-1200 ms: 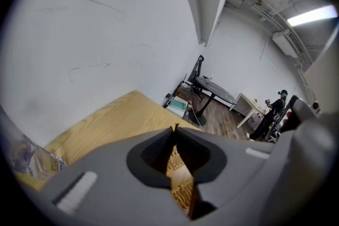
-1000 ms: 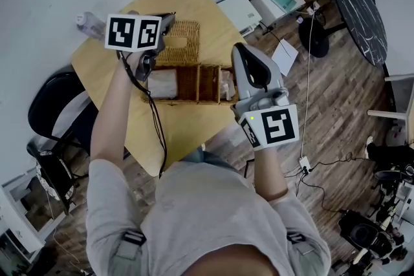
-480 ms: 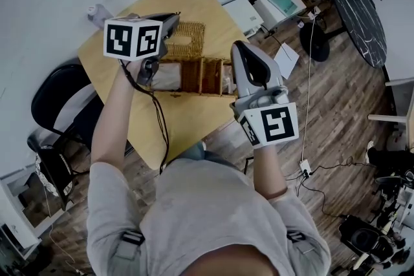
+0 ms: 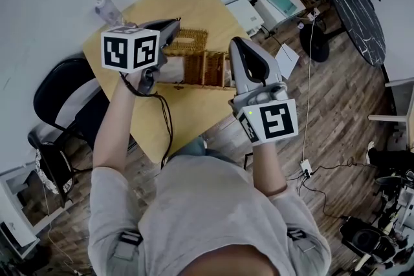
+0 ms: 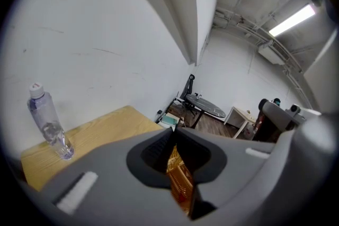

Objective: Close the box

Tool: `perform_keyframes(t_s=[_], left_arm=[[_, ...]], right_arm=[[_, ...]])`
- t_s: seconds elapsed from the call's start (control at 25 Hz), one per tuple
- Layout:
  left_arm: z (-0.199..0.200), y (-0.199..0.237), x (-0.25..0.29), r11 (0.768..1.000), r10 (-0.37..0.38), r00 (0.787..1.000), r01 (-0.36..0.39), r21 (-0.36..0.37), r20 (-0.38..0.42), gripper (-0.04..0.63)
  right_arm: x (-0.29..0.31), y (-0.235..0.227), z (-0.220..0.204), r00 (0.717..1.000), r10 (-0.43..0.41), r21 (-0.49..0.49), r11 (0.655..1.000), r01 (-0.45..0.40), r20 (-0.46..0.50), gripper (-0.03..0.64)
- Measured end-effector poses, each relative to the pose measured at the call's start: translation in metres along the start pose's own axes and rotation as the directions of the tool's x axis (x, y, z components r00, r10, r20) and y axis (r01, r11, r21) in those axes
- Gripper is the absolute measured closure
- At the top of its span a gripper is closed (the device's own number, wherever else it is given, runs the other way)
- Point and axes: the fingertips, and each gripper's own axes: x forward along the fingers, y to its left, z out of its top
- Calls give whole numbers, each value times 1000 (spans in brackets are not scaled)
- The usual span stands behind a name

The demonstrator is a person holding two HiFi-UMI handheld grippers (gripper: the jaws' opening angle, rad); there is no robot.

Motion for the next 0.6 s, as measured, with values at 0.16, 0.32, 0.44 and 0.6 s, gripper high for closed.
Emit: perform_keyframes(t_s=[0.16, 0.32, 0.44, 0.6], left_arm=[[-10, -9, -13, 1000, -4, 1000, 4, -7, 13, 516], [-24, -17, -23, 1000, -2, 1000, 2, -12, 22, 516], [-34, -21, -29, 1000, 3, 1000, -2, -22, 24, 516], [-49, -27, -37, 999, 7, 1000, -6, -42, 25, 517]], right_arm=[[-5, 11, 4, 1000, 11, -3, 1000, -11, 8, 611], [-10, 21, 7, 1000, 22, -5, 1000, -22, 13, 611], [-13, 28, 7, 999, 31, -6, 1000, -31, 14, 611], [-21, 36, 9, 999, 40, -9, 999, -40, 16, 611]])
